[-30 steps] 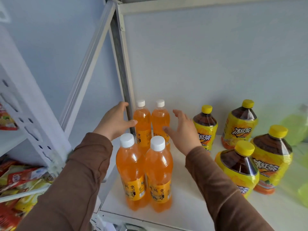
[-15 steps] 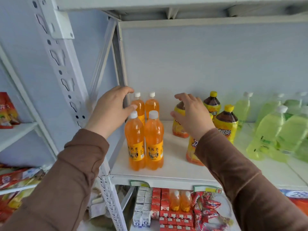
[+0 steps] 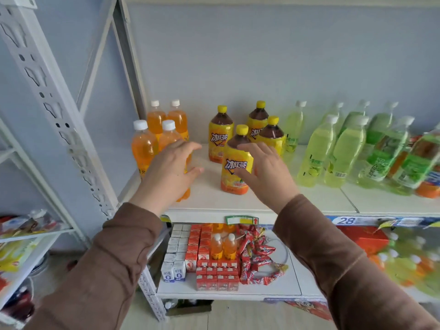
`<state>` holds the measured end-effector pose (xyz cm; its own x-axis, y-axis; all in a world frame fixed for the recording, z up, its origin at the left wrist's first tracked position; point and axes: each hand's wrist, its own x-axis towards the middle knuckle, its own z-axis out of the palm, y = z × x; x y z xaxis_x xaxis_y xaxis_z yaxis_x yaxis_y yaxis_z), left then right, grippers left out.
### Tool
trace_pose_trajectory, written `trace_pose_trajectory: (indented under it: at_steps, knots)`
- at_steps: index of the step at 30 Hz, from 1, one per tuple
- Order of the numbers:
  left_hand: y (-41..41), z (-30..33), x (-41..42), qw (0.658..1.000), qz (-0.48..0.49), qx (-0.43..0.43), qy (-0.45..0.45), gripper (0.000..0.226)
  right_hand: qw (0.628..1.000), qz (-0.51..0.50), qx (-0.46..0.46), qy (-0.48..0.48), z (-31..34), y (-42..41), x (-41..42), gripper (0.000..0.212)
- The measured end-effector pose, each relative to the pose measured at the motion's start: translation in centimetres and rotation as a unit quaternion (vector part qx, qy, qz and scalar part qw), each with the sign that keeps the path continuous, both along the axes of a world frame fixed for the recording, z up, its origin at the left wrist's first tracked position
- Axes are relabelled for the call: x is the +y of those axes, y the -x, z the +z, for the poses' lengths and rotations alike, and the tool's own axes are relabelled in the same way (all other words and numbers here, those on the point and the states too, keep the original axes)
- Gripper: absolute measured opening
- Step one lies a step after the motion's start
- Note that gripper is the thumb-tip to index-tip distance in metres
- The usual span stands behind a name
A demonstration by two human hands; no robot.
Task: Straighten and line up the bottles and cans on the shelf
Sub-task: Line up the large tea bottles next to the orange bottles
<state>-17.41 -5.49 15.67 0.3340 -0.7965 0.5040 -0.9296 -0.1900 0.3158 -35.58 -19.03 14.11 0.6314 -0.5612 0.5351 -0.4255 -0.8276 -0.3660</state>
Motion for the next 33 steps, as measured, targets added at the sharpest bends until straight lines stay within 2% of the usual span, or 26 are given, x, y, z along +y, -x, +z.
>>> trace_pose_trajectory:
  at_steps: [5, 13, 19, 26, 33]
  knots:
    - [3.4, -5.9, -2.9, 0.998, 0.015, 0.028, -0.061, 0.047, 0.999, 0.016, 0.040, -0.029, -5.0, 3.9, -2.9, 0.046]
    - [5.1, -15.0, -5.1, 0.988, 0.038, 0.040, -0.142, 0.055, 0.991, 0.042, 0.118, -0.049, -13.2, 4.9, -5.1, 0.059]
    - [5.1, -18.0, -6.6, 0.991, 0.045, 0.041, -0.116, 0.059, 0.990, -0.006, 0.135, -0.041, -17.4, 4.5, -6.0, 0.071]
    - [4.7, -19.9, -6.8, 0.997, 0.054, 0.022, -0.047, 0.054, 0.995, -0.025, 0.090, 0.024, -19.7, 4.5, -6.5, 0.056]
    - [4.5, -20.8, -7.2, 0.998, 0.058, -0.005, -0.021, 0.049, 0.995, -0.049, 0.064, 0.060, -20.8, 3.8, -6.9, 0.046]
